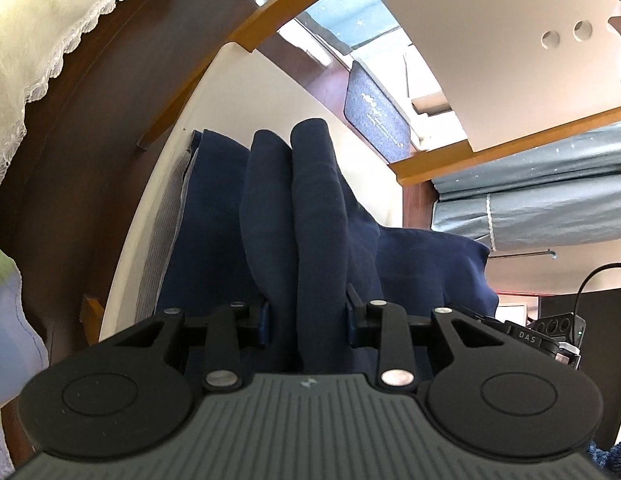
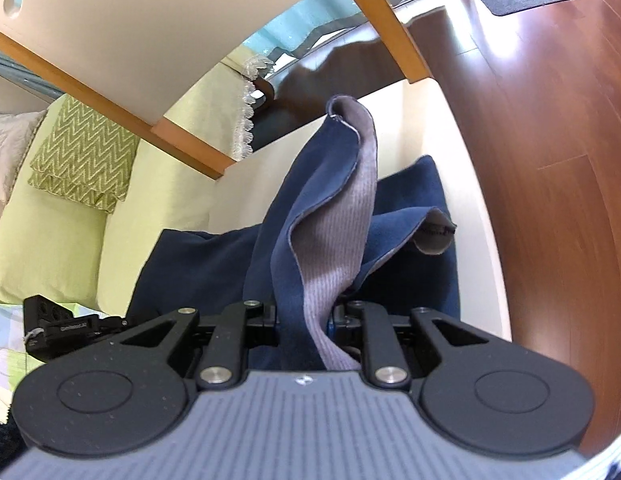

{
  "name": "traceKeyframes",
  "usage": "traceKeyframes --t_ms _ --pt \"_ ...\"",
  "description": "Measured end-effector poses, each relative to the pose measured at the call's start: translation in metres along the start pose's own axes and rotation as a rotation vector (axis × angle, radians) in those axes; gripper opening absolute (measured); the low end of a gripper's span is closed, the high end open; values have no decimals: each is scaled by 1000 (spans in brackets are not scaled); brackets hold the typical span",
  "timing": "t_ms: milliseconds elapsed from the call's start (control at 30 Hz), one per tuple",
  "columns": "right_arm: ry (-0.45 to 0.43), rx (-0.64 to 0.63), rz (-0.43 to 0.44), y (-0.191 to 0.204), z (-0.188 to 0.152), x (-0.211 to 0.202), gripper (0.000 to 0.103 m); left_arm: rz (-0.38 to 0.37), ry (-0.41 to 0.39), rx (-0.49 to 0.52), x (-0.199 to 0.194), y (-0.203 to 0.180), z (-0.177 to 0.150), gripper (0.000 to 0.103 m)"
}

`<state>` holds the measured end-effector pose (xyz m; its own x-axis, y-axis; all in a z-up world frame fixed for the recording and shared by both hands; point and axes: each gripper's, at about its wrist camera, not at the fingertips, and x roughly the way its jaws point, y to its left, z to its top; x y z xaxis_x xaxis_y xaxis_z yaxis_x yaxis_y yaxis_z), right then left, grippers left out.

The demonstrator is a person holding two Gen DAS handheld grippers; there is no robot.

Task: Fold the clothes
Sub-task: 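Carry the navy bundle with both grippers over to the white chair seat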

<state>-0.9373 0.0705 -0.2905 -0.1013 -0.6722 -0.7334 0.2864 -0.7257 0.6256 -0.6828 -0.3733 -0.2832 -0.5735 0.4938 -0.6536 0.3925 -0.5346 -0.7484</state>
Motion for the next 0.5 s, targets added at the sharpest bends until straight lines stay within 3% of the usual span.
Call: traceKeyframes --t_ms 167,500 --pt "-43 5 28 12 6 -15 16 -37 -35 2 -5 3 6 38" --pt "-16 65 -54 -11 5 19 18 18 30 -49 31 39 20 44"
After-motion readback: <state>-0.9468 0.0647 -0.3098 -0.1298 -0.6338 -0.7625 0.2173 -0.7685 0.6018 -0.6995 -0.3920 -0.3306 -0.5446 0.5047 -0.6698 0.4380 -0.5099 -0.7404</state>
